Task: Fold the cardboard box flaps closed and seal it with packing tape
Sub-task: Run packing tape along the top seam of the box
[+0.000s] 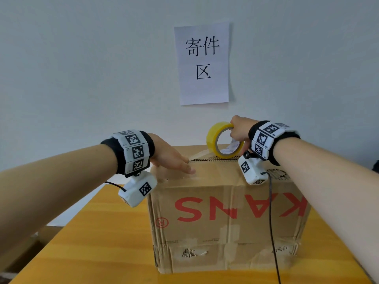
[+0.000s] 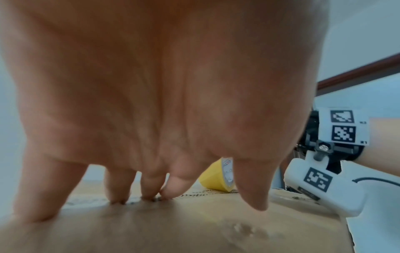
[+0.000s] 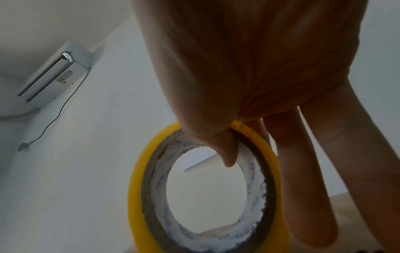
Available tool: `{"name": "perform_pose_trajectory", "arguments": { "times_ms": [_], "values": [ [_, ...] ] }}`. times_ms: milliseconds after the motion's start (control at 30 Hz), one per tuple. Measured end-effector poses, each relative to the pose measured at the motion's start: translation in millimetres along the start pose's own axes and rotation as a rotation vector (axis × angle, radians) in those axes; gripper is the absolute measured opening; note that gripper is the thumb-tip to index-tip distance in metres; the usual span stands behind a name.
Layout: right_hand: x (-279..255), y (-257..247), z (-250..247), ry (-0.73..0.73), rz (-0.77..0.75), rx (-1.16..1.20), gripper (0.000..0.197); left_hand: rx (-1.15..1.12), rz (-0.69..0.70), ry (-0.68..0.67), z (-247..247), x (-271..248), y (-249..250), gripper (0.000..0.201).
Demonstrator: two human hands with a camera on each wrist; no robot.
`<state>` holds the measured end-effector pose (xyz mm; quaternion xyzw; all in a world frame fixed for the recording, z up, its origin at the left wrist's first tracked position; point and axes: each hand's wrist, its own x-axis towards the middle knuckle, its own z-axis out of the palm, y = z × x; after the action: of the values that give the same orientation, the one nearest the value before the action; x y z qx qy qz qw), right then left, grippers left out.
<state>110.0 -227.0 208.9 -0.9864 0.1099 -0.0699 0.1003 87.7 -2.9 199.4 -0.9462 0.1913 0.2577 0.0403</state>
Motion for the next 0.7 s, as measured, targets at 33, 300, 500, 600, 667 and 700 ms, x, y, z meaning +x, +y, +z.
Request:
{"name": "perform_pose_trajectory", "arguments": {
  "times_ms": [33,300,500,600,667,700],
  "values": [
    [0.0,0.7,0.7,-0.007,0.002,-0.003,0.033,0.025,-0.009,-0.001,-0.8,1.9,2.8,0.075],
    [0.3,10.6,1.1,-0.047,-0.03,0.014,0.037,0.066,-0.067,0.006,-8.3,14.5,16.2,0.083],
    [-6.9,17.3,-3.0,-0.118,-0.071,0.076,0.035,0.155,-0.126,0.021,-13.4,18.8,30.4,0.074],
    [-8.0,24.6,-2.5,-0.161,-0.072,0.091,0.036,0.177,-0.157,0.027,-16.2,23.9,39.0,0.068],
    [-6.2,27.7,0.3,-0.193,-0.074,0.133,0.031,0.197,-0.164,0.027,-15.0,31.0,42.0,0.066],
    [-6.1,29.0,1.4,-0.211,-0.075,0.159,0.028,0.199,-0.177,0.032,-13.5,34.9,44.1,0.065]
  ]
}}
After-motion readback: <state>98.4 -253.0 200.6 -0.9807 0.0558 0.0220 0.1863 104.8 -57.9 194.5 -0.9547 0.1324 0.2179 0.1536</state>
